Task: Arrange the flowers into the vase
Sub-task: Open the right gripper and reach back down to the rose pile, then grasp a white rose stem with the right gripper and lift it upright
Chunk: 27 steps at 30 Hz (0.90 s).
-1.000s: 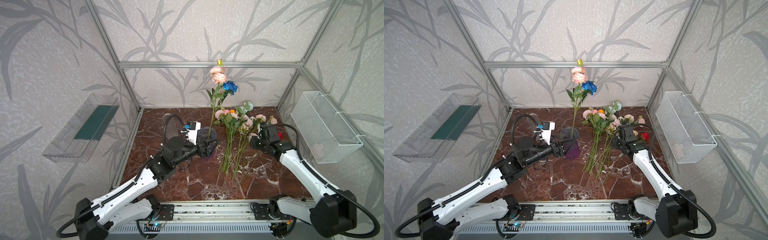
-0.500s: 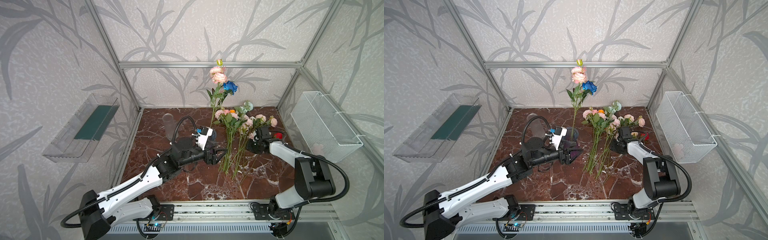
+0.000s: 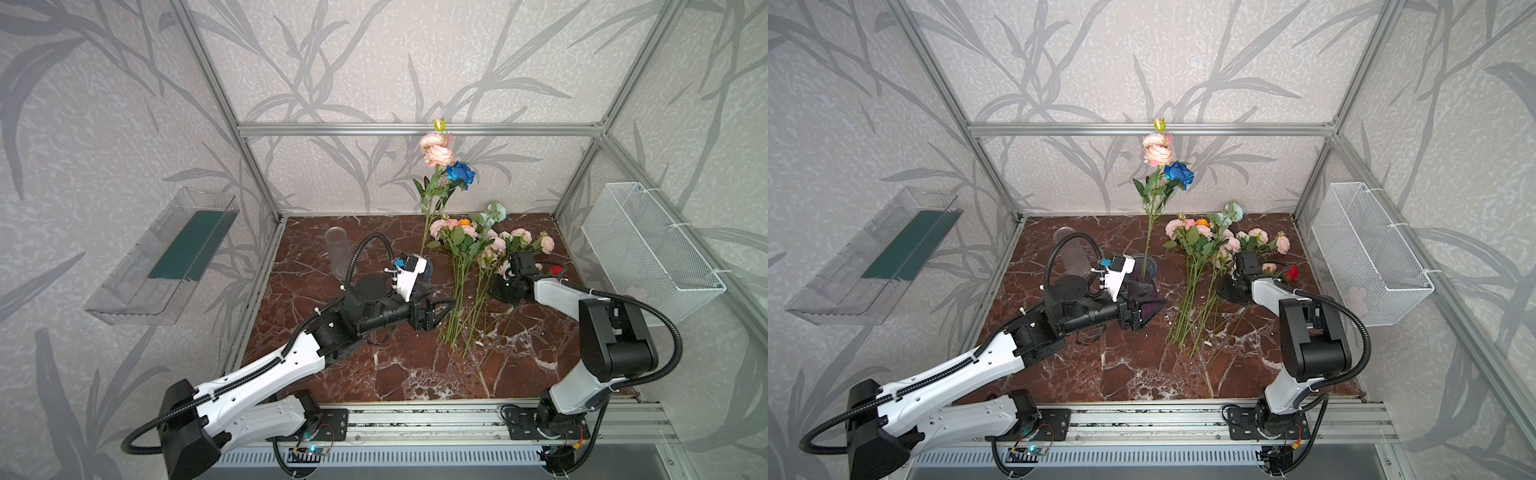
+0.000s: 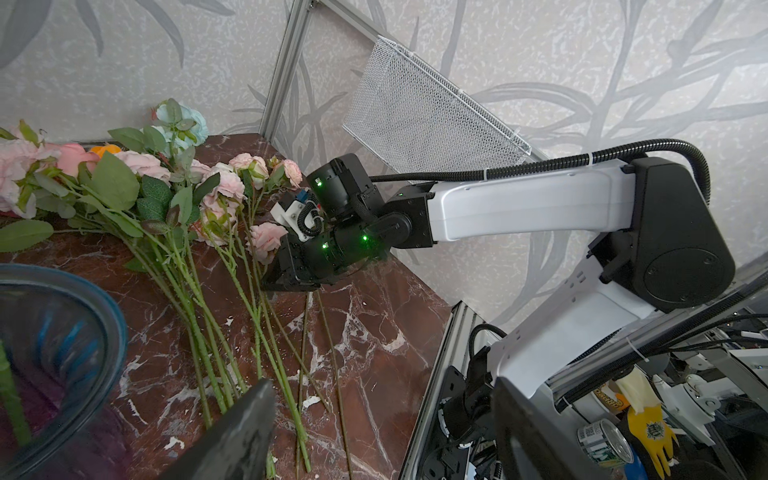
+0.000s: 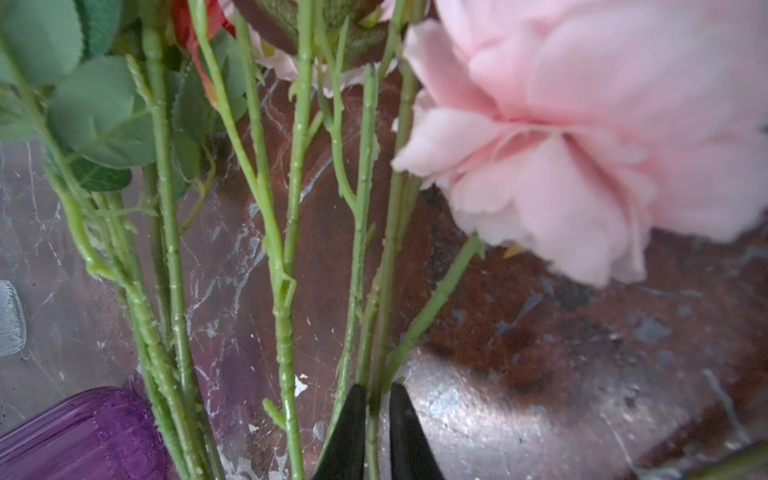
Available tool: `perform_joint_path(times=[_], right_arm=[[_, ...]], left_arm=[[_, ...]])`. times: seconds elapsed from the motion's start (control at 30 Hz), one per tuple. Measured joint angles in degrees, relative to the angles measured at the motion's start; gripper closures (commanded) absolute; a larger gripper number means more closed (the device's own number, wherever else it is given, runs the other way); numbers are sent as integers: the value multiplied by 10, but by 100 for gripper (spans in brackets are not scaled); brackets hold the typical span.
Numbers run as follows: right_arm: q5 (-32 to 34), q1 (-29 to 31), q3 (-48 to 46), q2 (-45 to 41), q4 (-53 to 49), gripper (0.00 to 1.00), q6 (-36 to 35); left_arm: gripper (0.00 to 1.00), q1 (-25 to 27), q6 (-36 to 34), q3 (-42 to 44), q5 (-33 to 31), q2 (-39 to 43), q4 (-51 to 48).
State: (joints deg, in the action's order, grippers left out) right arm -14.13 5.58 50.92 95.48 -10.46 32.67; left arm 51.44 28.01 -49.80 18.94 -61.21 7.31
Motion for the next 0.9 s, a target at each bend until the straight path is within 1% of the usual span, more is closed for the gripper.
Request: perform_joint_path(times=[0.13, 0.23, 0.4, 0.6, 0.73, 0.9], right_arm=[[0, -2, 14, 6, -2, 85, -1], [-1, -5, 26, 26, 4, 86, 0], [-3, -6, 26, 38, 6, 87, 0], [-4, -7, 26, 36, 3, 95, 0], [-6, -7, 24, 7, -5, 97, 1], [-10, -7, 24, -72, -19, 97, 3]], left_arm=[[18, 0, 0, 0, 0, 0, 0], [18, 0, -1, 0, -2, 0, 0], [17, 2, -4, 0, -7, -1, 0], [18, 3, -5, 0, -7, -3, -1], [17, 3, -6, 0, -9, -3, -1], [18, 3, -7, 0, -9, -3, -2]])
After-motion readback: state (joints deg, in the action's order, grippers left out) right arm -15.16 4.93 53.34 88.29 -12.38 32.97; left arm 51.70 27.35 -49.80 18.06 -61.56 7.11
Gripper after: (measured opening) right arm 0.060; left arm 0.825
